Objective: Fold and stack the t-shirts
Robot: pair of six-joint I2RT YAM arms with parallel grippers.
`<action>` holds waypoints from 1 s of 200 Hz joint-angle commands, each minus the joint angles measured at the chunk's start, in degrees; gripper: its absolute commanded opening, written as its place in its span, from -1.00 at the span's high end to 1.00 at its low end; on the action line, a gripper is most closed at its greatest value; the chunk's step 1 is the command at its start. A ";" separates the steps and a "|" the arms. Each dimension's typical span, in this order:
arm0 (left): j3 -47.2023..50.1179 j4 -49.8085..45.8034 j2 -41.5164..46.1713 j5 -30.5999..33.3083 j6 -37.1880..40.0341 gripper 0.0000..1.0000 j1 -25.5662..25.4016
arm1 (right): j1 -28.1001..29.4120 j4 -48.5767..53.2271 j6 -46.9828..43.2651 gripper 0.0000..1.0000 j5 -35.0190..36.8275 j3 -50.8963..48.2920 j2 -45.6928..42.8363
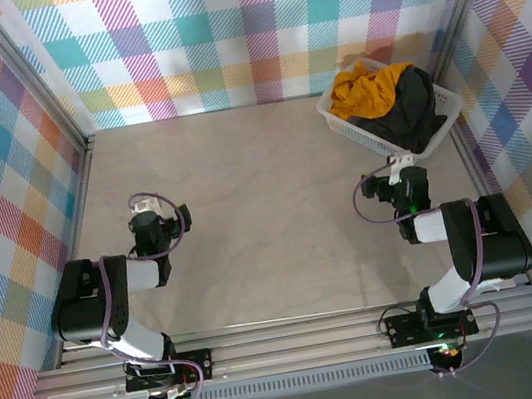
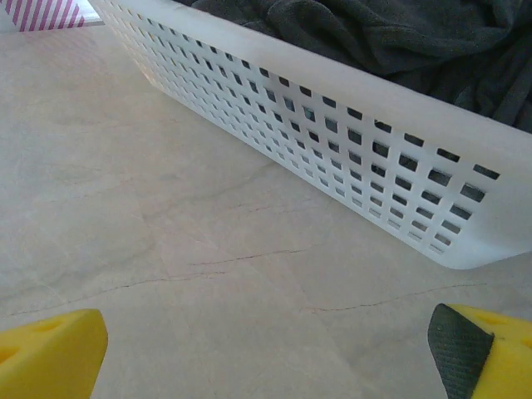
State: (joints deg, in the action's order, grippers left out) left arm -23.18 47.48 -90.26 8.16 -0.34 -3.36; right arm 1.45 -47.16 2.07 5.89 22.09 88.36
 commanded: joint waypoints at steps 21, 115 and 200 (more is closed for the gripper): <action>-0.55 -0.42 0.61 0.28 0.92 -1.00 -0.69 | 0.03 -1.77 -0.57 -0.99 -1.03 0.67 -0.42; -0.47 -0.36 0.69 0.33 0.93 -1.00 -0.69 | 0.03 -1.75 -0.55 -0.99 -1.02 0.68 -0.47; -9.71 -12.50 22.15 18.57 5.14 -1.00 -11.56 | 2.86 42.64 10.23 -0.99 7.73 28.48 -22.31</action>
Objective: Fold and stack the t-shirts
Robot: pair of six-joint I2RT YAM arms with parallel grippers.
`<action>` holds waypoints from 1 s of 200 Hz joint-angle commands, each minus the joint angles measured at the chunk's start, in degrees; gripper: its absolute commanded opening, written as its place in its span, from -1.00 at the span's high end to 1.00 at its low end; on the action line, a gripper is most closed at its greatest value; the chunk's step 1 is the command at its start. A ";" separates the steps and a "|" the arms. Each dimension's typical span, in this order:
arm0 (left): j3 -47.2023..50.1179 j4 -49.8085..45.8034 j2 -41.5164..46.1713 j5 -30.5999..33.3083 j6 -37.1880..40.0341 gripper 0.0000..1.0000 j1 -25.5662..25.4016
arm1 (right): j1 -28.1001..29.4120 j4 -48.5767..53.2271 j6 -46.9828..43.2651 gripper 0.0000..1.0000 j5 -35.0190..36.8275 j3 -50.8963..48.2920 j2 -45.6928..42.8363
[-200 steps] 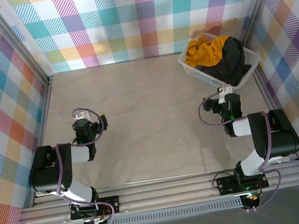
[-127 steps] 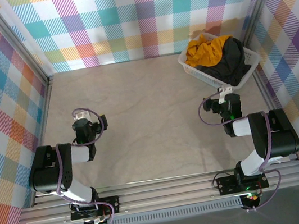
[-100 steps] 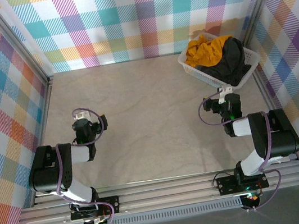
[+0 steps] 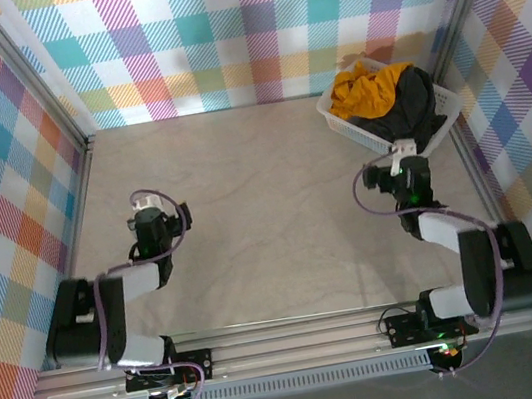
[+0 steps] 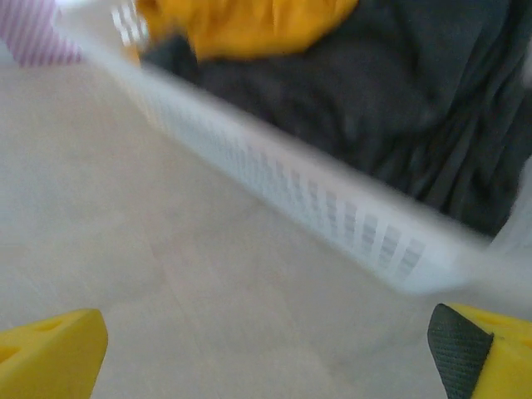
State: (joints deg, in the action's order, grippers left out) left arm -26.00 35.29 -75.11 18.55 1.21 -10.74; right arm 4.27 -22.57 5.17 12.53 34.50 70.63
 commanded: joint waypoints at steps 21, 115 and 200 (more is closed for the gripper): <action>-30.09 -38.74 5.74 17.04 -29.27 -1.00 -3.43 | -1.30 37.52 16.93 -0.99 0.60 34.50 2.01; -65.90 -65.32 -9.12 -23.88 -34.78 -0.90 -8.15 | -17.42 55.70 32.68 -0.80 -11.75 65.91 38.86; -56.53 -69.16 -0.74 -19.63 -35.93 -0.85 -12.64 | -17.02 45.32 35.77 0.61 -19.76 64.24 48.33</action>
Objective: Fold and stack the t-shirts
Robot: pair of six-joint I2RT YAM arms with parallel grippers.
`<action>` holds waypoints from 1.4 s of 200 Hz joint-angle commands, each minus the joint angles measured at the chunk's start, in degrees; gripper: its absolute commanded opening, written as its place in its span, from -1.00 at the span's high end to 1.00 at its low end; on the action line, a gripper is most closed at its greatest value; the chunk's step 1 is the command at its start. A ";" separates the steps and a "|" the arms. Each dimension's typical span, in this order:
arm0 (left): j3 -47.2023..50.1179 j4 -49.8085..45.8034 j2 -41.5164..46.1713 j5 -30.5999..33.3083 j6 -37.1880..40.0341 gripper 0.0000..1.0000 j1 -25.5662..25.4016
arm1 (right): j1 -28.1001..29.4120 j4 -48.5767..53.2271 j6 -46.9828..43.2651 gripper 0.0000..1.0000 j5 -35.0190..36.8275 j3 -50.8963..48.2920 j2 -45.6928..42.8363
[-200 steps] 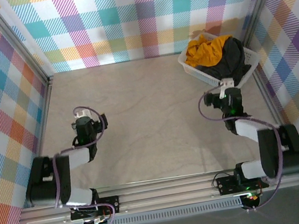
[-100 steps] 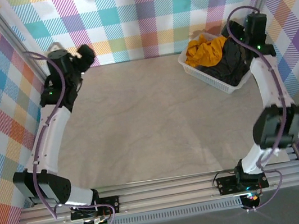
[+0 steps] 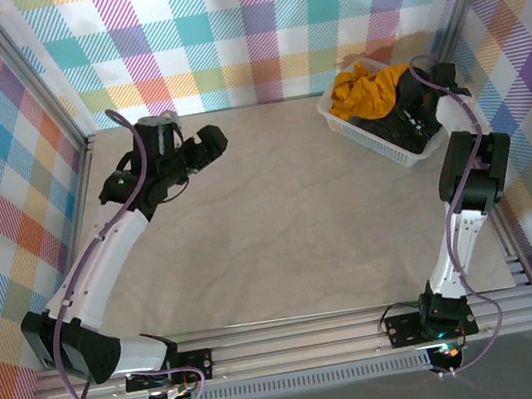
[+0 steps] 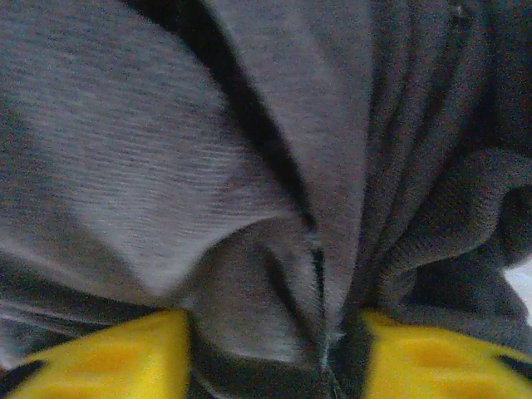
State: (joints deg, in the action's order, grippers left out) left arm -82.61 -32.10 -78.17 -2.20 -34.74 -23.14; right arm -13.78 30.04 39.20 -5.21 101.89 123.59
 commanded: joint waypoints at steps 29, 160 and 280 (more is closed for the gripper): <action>-0.08 -2.00 2.01 0.93 0.21 -0.85 -0.24 | 3.42 -17.13 1.19 1.00 5.86 -12.01 -16.11; -3.27 -0.48 -4.52 -2.66 -0.20 -0.79 -1.19 | 12.10 -24.28 -8.42 1.00 9.90 16.30 -31.92; -3.31 -16.30 4.95 30.98 -2.59 -0.83 -1.12 | 45.56 -25.40 -11.13 1.00 3.61 7.13 -30.45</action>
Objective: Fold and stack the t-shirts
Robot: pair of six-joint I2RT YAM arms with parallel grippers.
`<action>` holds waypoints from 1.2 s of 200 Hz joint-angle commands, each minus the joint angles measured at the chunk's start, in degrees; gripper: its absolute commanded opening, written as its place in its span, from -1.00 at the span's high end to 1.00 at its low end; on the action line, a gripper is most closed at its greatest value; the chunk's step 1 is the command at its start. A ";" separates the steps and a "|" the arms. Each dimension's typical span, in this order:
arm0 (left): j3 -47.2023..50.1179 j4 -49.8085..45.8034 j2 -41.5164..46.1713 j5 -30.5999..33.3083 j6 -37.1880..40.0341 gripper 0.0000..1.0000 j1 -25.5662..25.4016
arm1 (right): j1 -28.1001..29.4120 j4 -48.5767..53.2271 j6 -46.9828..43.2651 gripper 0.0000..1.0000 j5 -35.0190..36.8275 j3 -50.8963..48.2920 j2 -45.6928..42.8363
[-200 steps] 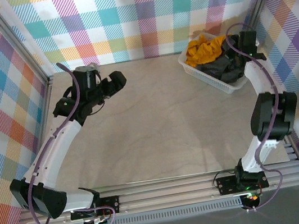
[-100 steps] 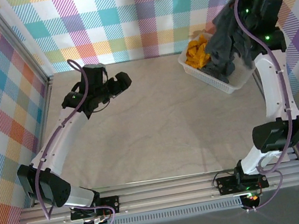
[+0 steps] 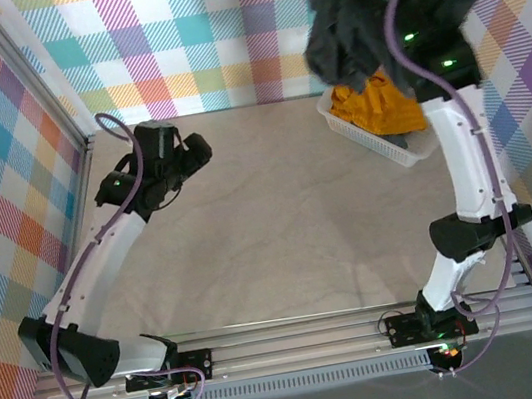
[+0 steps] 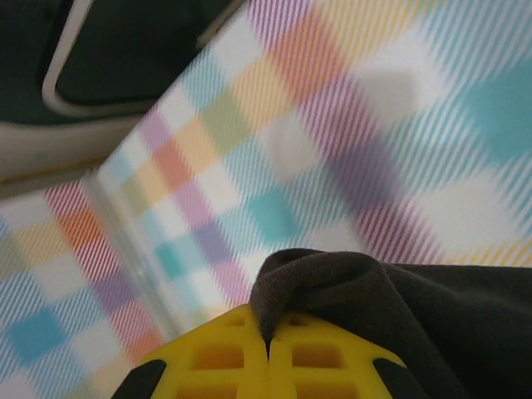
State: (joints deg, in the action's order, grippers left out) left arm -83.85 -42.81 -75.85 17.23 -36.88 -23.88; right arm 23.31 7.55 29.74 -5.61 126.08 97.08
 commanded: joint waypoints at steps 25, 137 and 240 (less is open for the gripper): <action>-2.24 -7.51 3.67 13.01 1.63 -0.85 -0.27 | 14.18 -1.67 2.78 -0.27 5.20 -33.63 -6.67; 12.88 -1.83 -6.96 -17.23 -0.14 -0.43 -6.82 | -0.67 17.22 3.19 -0.37 -0.29 -54.56 1.14; 24.51 8.47 -14.03 -20.88 -17.35 -0.55 -6.97 | -1.00 13.20 8.49 0.55 -6.21 -50.75 18.48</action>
State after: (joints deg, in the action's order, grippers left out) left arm -59.42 -38.41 -89.80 -2.37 -51.46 -31.31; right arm 21.82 21.69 36.03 -9.39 74.61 113.47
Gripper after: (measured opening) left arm 0.776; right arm 0.392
